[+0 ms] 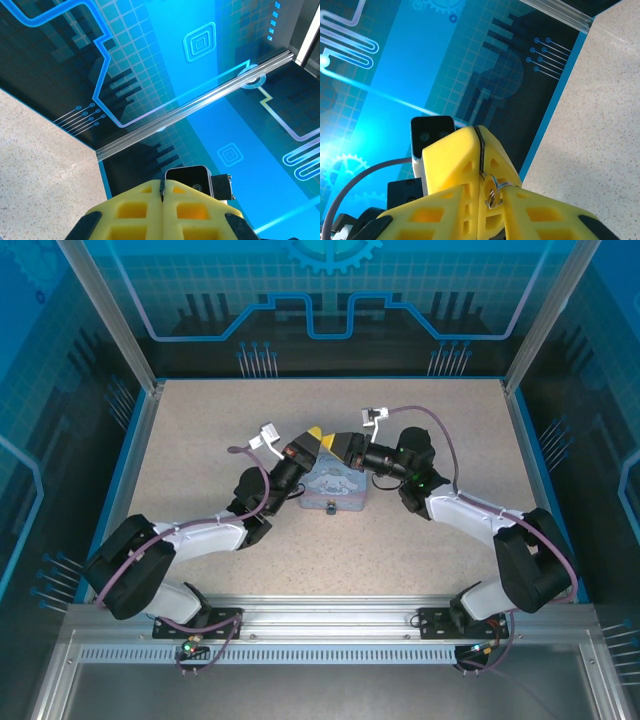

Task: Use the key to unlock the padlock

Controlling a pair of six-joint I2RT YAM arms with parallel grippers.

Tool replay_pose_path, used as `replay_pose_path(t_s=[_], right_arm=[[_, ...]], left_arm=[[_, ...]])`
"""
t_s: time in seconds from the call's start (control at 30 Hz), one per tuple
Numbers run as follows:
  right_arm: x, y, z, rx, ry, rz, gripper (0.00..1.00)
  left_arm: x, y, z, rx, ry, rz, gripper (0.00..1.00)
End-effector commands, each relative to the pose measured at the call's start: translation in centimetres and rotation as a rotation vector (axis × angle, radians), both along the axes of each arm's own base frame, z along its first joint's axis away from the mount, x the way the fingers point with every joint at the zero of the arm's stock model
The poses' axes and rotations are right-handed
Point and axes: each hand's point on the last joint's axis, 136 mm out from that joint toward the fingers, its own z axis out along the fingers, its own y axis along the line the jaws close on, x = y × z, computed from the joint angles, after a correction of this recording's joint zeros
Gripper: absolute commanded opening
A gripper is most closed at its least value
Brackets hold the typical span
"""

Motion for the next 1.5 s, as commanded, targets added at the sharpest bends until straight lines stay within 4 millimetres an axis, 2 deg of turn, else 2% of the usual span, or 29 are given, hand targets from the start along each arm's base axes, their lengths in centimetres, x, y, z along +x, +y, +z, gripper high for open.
replay_pose_path(t_s=[0.0,0.3,0.67,0.7,0.8,0.83,1.1,1.47], right_arm=[[0.2,-0.3,1.5,0.021,-0.046,0.004,0.29],[0.4,-0.4,1.3,0.017,-0.039,0.002,0.22],[0.5,-1.2,0.7,0.010,-0.031,-0.006,0.08],[0.5,-1.2,0.7,0.010,-0.032,-0.006,0.09],[0.5,-1.3,0.8,0.008,-0.038,-0.002,0.26],[0.5,-1.4,0.8,0.006,-0.039,-0.004,0.27],[0.9,-1.8,0.7,0.001,-0.036,-0.007,0.23],[0.1,-1.3,0.2,-0.005,-0.039,0.052,0.21]], left_arm=[[0.2,-0.4,0.8,-0.023,-0.012,-0.021,0.00],[0.3,-0.5,0.5,-0.024,-0.003,-0.026,0.00],[0.4,-0.7,0.3,-0.022,0.010,-0.033,0.00],[0.4,-0.7,0.3,-0.021,0.013,-0.033,0.00],[0.3,-0.9,0.2,-0.019,0.017,-0.041,0.00],[0.3,-0.9,0.3,-0.019,0.018,-0.044,0.00],[0.4,-1.3,0.0,-0.017,0.033,-0.060,0.00],[0.7,-1.7,0.2,-0.019,0.035,-0.066,0.00]])
